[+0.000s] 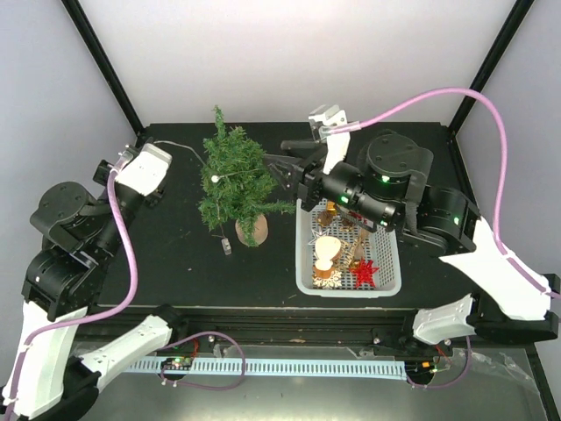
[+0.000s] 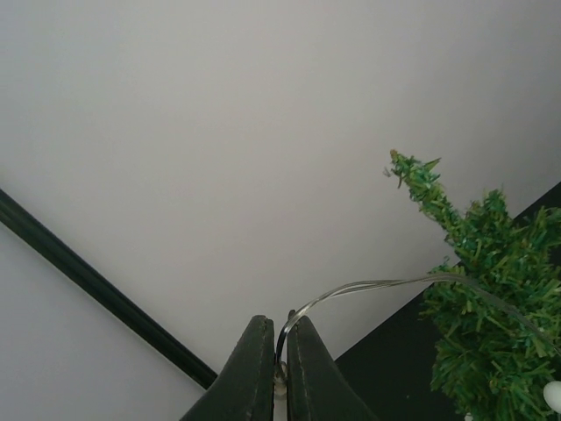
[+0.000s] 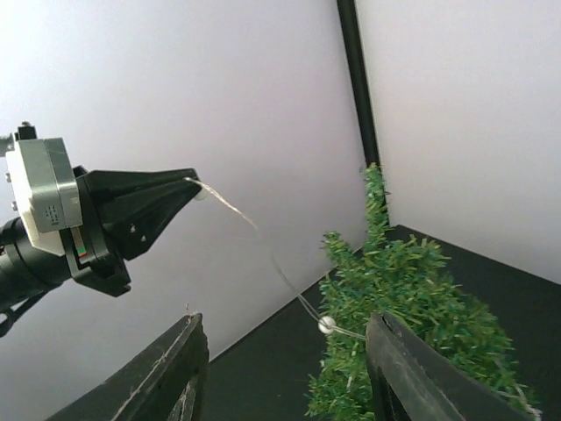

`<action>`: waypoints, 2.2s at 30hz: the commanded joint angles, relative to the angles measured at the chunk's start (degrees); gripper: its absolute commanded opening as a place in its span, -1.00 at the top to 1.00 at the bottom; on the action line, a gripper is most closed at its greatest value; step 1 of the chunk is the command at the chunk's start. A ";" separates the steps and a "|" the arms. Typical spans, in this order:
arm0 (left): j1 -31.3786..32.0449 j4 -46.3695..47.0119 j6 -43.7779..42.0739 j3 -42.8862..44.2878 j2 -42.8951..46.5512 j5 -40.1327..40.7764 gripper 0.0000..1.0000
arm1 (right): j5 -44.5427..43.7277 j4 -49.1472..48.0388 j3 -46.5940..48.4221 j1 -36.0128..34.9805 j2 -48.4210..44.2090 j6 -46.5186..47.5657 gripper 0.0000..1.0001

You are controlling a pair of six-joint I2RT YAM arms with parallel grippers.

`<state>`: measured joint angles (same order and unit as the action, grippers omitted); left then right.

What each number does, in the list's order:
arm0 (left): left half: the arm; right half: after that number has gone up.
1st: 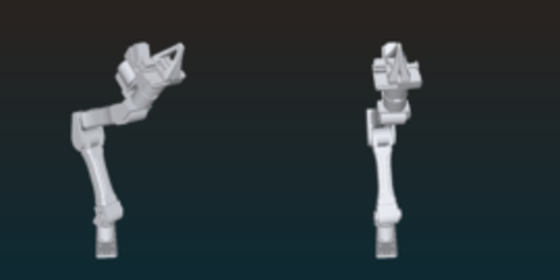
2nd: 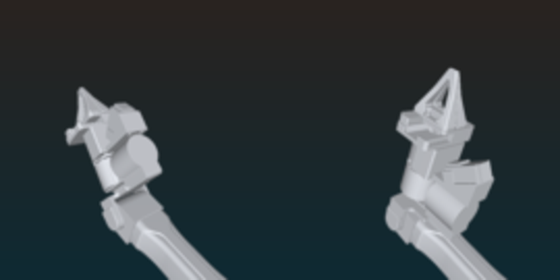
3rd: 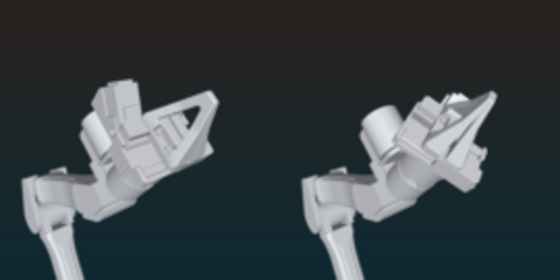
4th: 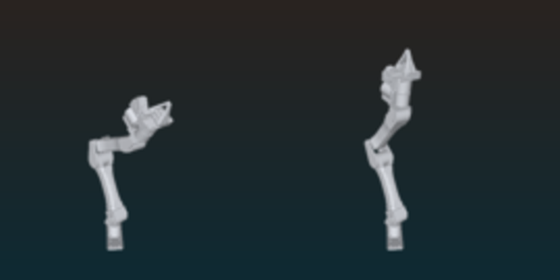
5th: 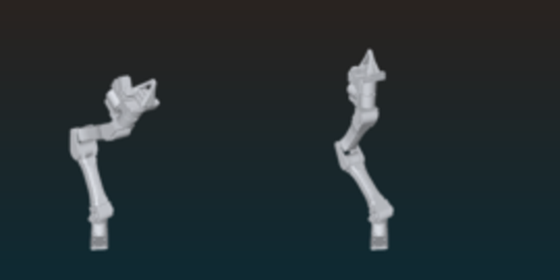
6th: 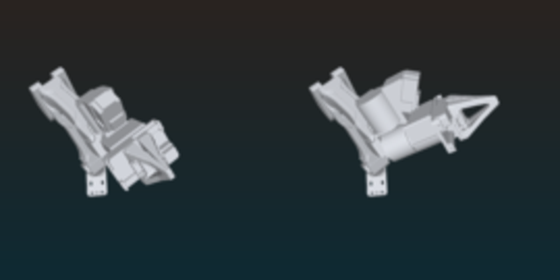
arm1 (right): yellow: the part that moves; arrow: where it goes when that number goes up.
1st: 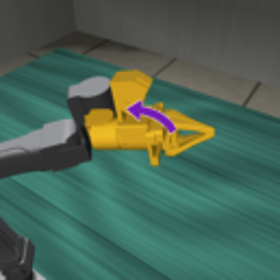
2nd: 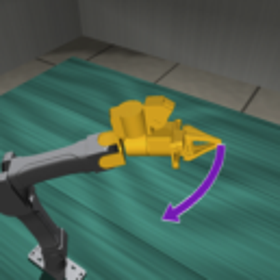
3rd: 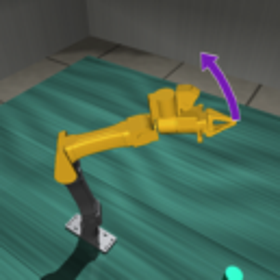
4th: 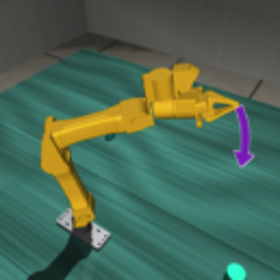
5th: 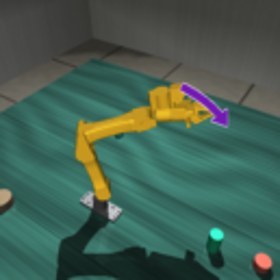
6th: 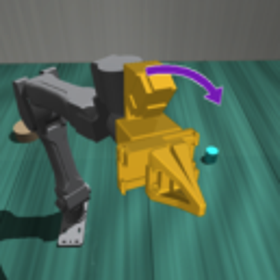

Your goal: Decorate the small christmas tree

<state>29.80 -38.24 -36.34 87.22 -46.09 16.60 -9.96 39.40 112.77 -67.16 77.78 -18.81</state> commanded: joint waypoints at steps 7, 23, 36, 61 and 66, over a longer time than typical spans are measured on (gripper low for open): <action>-3.65 7.96 -4.11 -4.73 0.28 5.37 0.97 | -7.56 -0.89 -5.56 -0.14 -3.37 1.79 -0.01; -18.00 15.58 -1.73 -8.22 -9.54 -7.91 0.97 | -12.45 -1.84 -11.11 0.79 -9.98 2.96 -0.01; -18.87 26.07 -2.58 -9.18 -20.48 -11.49 0.97 | -11.01 -1.47 -8.57 5.96 -6.75 2.54 0.02; -24.44 28.82 10.68 -7.88 -35.09 -35.45 0.66 | 6.35 -7.30 -11.44 20.56 -3.36 -2.20 0.07; -24.86 26.69 10.40 -7.76 -35.69 -34.87 -0.67 | 6.53 -7.39 -12.28 20.67 -3.77 -2.46 0.07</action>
<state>5.58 -10.31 -26.83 77.12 -81.52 -16.19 -4.10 33.58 101.25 -46.83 75.22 -20.78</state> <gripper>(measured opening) 0.637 0.466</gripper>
